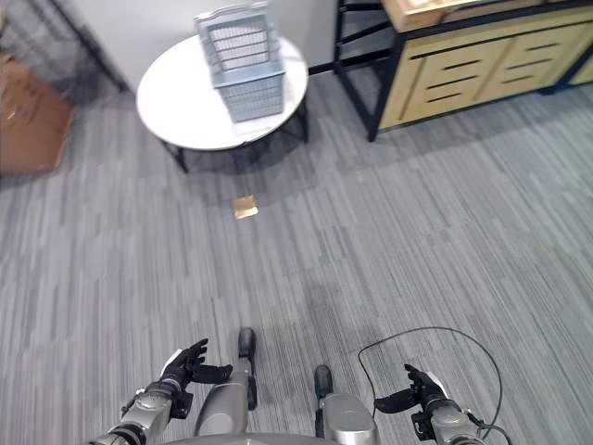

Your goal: Get the vegetables into the basket

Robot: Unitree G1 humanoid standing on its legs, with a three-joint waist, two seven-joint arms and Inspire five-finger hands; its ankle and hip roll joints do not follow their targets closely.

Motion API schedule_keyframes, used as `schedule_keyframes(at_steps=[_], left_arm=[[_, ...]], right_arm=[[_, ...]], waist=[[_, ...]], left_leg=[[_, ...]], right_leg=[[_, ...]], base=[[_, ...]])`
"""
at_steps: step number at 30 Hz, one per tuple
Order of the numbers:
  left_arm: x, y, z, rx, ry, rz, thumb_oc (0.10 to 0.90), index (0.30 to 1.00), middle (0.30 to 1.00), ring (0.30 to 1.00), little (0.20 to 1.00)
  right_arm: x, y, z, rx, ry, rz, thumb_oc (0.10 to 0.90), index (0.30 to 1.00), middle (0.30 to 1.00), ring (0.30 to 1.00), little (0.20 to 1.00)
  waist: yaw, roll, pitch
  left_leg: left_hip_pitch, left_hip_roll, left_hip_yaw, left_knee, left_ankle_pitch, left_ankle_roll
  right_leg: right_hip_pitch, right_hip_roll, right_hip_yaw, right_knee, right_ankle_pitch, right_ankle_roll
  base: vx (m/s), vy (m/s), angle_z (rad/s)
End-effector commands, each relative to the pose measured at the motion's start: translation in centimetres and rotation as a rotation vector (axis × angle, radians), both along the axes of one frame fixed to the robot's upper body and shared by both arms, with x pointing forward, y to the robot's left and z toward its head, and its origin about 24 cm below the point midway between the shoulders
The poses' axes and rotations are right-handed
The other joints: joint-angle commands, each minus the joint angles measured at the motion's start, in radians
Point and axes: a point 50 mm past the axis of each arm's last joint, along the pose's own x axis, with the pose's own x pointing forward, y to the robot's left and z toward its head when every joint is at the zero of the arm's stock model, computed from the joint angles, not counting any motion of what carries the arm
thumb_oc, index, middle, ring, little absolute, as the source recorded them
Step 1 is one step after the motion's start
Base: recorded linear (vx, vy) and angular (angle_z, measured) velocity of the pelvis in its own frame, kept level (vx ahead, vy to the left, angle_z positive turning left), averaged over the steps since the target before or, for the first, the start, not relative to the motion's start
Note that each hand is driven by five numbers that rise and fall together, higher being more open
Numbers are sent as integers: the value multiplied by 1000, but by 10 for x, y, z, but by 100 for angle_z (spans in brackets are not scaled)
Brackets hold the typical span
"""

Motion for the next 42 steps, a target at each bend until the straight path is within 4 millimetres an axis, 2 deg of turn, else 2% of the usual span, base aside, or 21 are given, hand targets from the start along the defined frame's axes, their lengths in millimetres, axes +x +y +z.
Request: schedule_keyframes(at_steps=[1,4,6,8,9,11,14,15,16,17,21,22,24,25,26,29,30,31,34,38,42], left_arm=[[-15,33,4,98,21,-13,900,1000,1000,1000,1000],[-10,36,8,99,-2,14,900,1000,1000,1000,1000],[-8,38,9,93,-17,46,900,1000,1000,1000,1000],[-7,39,10,91,-21,63,900,1000,1000,1000,1000],[-7,41,10,91,-21,99,900,1000,1000,1000,1000],[-8,42,9,91,-16,110,900,1000,1000,1000,1000],[-7,41,8,99,-10,109,900,1000,1000,1000,1000],[-7,41,8,102,-6,103,900,1000,1000,1000,1000],[-7,41,8,102,-6,103,900,1000,1000,1000,1000],[-13,39,5,92,9,110,900,1000,1000,1000,1000],[-13,39,5,92,9,109,900,1000,1000,1000,1000],[-20,34,1,76,26,128,900,1000,1000,1000,1000],[-21,32,0,68,28,129,900,1000,1000,1000,1000],[-20,29,0,61,22,133,900,1000,1000,1000,1000],[-14,28,2,51,5,132,900,1000,1000,1000,1000],[-7,24,4,45,-16,111,900,1000,1000,1000,1000],[-3,22,5,44,-22,98,900,1000,1000,1000,1000],[3,19,7,44,-41,82,900,1000,1000,1000,1000],[7,21,10,54,-64,75,900,1000,1000,1000,1000],[2,28,10,74,-58,91,900,1000,1000,1000,1000],[-17,33,3,90,5,100,900,1000,1000,1000,1000]], right_arm=[[11,11,1,13,-29,90,900,1000,1000,1000,1000],[22,17,3,22,-56,124,900,1000,1000,1000,1000],[27,21,4,26,-69,148,900,1000,1000,1000,1000],[30,23,5,27,-78,154,900,1000,1000,1000,1000],[36,27,6,34,-94,176,900,1000,1000,1000,1000],[40,28,8,35,-106,181,900,1000,1000,1000,1000],[44,29,9,31,-123,184,900,1000,1000,1000,1000],[42,30,9,31,-117,186,900,1000,1000,1000,1000],[42,30,9,31,-117,186,900,1000,1000,1000,1000],[31,29,4,31,-75,200,900,1000,1000,1000,1000],[31,28,4,31,-75,199,900,1000,1000,1000,1000],[28,19,6,9,-67,187,900,1000,1000,1000,1000],[28,18,7,6,-69,180,900,1000,1000,1000,1000],[29,16,8,6,-74,177,900,1000,1000,1000,1000],[31,14,9,2,-85,171,900,1000,1000,1000,1000],[29,10,11,-9,-88,158,900,1000,1000,1000,1000],[25,6,10,-15,-81,129,900,1000,1000,1000,1000],[22,4,10,-16,-79,101,900,1000,1000,1000,1000],[22,2,10,-27,-76,98,900,1000,1000,1000,1000],[21,6,9,-32,-75,126,900,1000,1000,1000,1000],[7,4,4,-32,-32,108,900,1000,1000,1000,1000]], waist=[[45,-71,-29],[55,-69,-17],[61,-60,-6],[61,-59,3],[53,-68,10],[39,-75,26],[7,-93,30],[0,-87,28],[0,-87,29],[-4,-87,13],[-6,-85,15],[-6,-69,-3],[-5,-66,-5],[-3,-61,-4],[0,-61,9],[6,-62,28],[8,-67,43],[13,-62,58],[33,-48,60],[66,-15,42],[79,-22,4]], left_leg=[[-45,-24,49,120,-86,41],[-1,-55,77,136,-145,81],[37,-70,94,139,-177,107],[57,-76,102,138,-183,114],[123,-92,109,103,-195,110],[158,-105,98,91,-212,99],[220,-124,75,68,-243,75],[256,-116,63,55,-253,64],[257,-116,63,55,-253,64],[310,-111,8,47,-256,45],[312,-109,7,47,-257,44],[317,-79,-32,92,-244,16],[306,-76,-44,122,-222,6],[278,-68,-62,194,-187,-9],[209,-59,-86,339,-103,-32],[126,-55,-86,483,-31,-48],[68,-34,-56,555,11,-42],[-10,-4,-7,518,-17,-30],[-113,27,25,319,-24,-22],[-117,100,17,-32,123,-62],[-86,120,52,-72,148,-70]], right_leg=[[-67,-211,52,208,169,150],[-135,-232,0,369,250,138],[-174,-240,-57,491,270,132],[-206,-247,-83,524,270,130],[-298,-236,-147,448,230,128],[-335,-232,-172,314,234,139],[-386,-241,-157,69,310,183],[-384,-231,-154,23,328,193],[-382,-231,-154,22,328,193],[-368,-206,-100,36,312,186],[-365,-205,-102,36,310,185],[-352,-159,-125,103,261,147],[-347,-151,-135,113,241,136],[-349,-142,-141,138,213,117],[-327,-127,-139,172,164,78],[-300,-119,-149,194,123,44],[-271,-115,-161,210,88,21],[-229,-110,-175,204,65,18],[-186,-99,-179,186,33,34],[-105,-67,-144,164,-18,53],[-13,-74,-93,155,-52,82]], base=[[293,371,-80],[233,339,-48],[205,310,-14],[240,174,-3],[354,87,1],[375,-8,-7],[383,-120,22],[308,-94,46],[541,-208,63],[377,-162,52],[197,-128,80],[496,-396,-2],[335,-275,37],[245,-297,63],[302,-371,36],[212,-275,14],[295,-275,44],[390,-297,42],[311,0,34],[424,173,-37],[466,236,-74]])
